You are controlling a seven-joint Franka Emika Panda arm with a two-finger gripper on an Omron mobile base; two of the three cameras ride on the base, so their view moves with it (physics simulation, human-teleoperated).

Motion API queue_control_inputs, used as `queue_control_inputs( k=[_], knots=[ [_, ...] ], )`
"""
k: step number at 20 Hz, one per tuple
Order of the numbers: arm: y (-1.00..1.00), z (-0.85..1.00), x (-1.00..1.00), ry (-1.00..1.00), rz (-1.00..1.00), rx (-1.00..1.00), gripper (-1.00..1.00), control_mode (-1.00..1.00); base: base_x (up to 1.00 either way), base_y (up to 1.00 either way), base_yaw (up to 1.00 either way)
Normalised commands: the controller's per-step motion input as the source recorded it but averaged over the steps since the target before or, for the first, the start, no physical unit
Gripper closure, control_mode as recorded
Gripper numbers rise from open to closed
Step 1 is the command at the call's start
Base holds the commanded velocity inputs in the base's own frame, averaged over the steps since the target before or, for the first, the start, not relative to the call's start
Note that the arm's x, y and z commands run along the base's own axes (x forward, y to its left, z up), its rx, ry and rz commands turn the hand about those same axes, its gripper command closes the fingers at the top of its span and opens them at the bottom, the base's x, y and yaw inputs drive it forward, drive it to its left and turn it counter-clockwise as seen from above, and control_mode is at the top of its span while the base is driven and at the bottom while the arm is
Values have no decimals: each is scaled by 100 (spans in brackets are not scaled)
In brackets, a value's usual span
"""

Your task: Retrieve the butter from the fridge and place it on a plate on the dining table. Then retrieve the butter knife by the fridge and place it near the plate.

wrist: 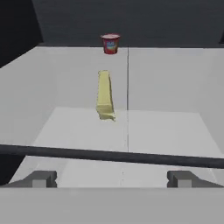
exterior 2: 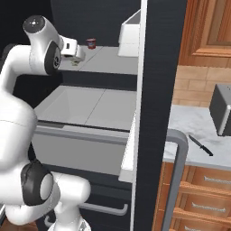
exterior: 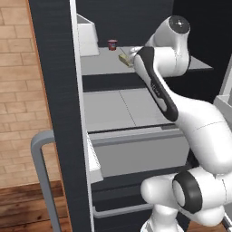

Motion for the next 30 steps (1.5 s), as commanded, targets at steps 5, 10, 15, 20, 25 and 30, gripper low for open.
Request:
queue_control_inputs(
  k=[5, 10, 15, 20, 25, 30],
  knots=[
    [32, -6, 71, 10, 0, 0, -100, -100, 0, 0, 0],
    [4, -8, 70, 10, 0, 0, -100, -100, 0, 0, 0],
    [0, -18, 78, 2, 0, -1, -100, -100, 0, 0, 0],
    [0, -19, 43, 6, 0, 0, -100, -100, 0, 0, 0],
    [0, -22, 0, 7, 0, 0, -100, -100, 0, 0, 0],
    [3, -49, 5, 9, 0, 0, -100, -100, 0, 0, 0]
  ],
)
